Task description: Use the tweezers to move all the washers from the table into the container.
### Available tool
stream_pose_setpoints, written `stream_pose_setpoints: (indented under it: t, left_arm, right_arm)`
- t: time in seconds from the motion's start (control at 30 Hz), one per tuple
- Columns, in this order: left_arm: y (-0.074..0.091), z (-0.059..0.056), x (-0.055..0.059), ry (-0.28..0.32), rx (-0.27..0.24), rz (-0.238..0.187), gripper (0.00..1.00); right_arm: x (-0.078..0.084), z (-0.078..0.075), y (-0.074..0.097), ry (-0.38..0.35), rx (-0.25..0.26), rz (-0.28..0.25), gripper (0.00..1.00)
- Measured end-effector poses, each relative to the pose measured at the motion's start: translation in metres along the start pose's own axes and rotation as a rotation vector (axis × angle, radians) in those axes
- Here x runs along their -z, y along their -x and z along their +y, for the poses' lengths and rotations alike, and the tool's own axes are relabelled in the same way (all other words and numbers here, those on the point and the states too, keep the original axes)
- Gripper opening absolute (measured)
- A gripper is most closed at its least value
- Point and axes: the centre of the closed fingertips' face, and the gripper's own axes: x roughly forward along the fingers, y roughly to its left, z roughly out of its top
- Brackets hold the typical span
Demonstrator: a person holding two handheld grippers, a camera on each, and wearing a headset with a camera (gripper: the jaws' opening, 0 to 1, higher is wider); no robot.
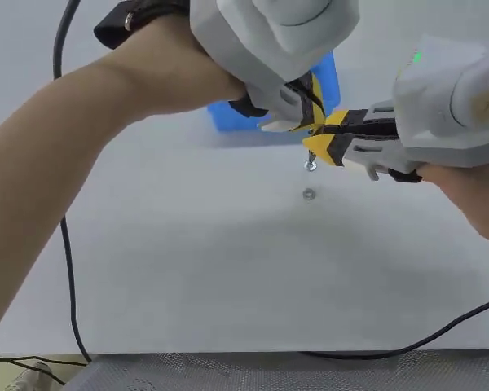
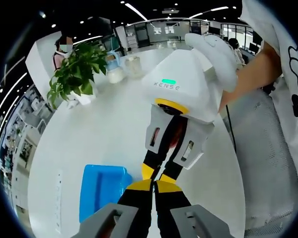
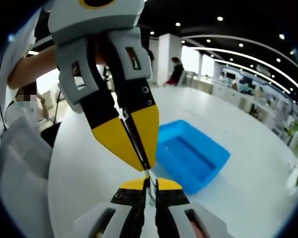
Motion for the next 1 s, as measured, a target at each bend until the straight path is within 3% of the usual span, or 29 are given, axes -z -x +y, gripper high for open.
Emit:
stream_pose_setpoints:
  t: [0.23, 0.53, 1.0]
  left_arm:
    - [0.009, -0.003, -0.004, -0.026, -0.013, 0.008, 0.00]
    - [0.032, 0.003, -0.013, -0.016, -0.038, -0.005, 0.00]
    - [0.052, 0.024, -0.016, -0.031, -0.098, -0.019, 0.00]
  right_arm:
    - [-0.011, 0.004, 0.004, 0.040, -0.011, 0.009, 0.02]
    - [-0.032, 0.002, 0.008, 0.075, -0.021, -0.024, 0.02]
    - [-0.059, -0.010, 0.007, 0.117, 0.002, -0.071, 0.02]
